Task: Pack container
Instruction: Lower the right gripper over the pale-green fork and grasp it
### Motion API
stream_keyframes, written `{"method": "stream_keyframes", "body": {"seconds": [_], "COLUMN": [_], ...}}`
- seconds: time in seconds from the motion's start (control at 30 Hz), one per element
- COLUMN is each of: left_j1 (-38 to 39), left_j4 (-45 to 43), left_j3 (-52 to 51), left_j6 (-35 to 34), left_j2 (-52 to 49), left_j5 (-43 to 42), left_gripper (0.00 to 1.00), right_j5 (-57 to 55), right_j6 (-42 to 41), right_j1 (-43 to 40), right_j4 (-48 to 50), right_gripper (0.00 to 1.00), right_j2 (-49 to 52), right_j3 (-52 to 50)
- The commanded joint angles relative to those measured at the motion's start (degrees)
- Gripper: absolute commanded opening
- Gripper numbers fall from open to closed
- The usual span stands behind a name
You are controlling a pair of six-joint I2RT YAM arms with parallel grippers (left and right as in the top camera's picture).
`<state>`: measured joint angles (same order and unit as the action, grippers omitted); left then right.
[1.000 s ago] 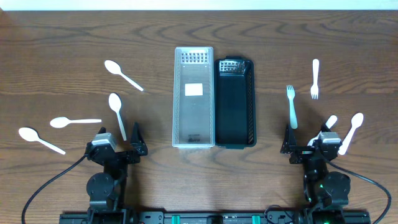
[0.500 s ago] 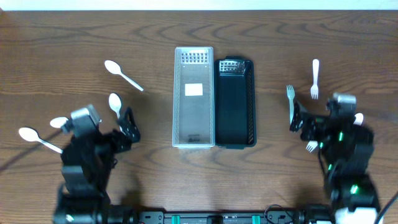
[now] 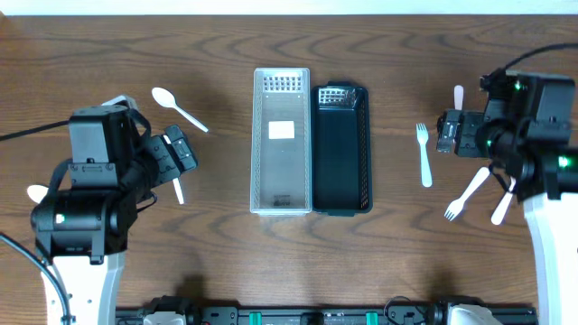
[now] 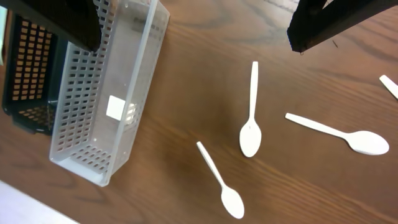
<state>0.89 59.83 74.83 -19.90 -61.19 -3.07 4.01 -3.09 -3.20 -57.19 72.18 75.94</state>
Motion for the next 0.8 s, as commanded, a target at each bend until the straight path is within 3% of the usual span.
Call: {"method": "stream_keyframes", "body": {"seconds": [0.0,0.23,0.77], "left_j1": [0.04,0.07,0.07], "left_j4": [0.35,0.35,-0.13], "left_j3": [1.14,1.14,1.14], "left_j6": [0.15,1.05,2.32], "left_j2": [-0.92,-4.02,-4.63], "left_j5": [-0.37,-0.39,1.25], "left_gripper": [0.98,0.98,0.98], "right_j5": [-1.2,-2.6,-5.2], "right_j6": [2.54,2.27,1.92], "right_j1": [-0.52,-0.39,2.84], "right_j4": [-2.93,-8.76,-3.58], "right_gripper": [0.99,0.99,0.99], "right_j2": [6.84,23.91,43.36], "right_j3": [4.63,14.34,12.83]}}
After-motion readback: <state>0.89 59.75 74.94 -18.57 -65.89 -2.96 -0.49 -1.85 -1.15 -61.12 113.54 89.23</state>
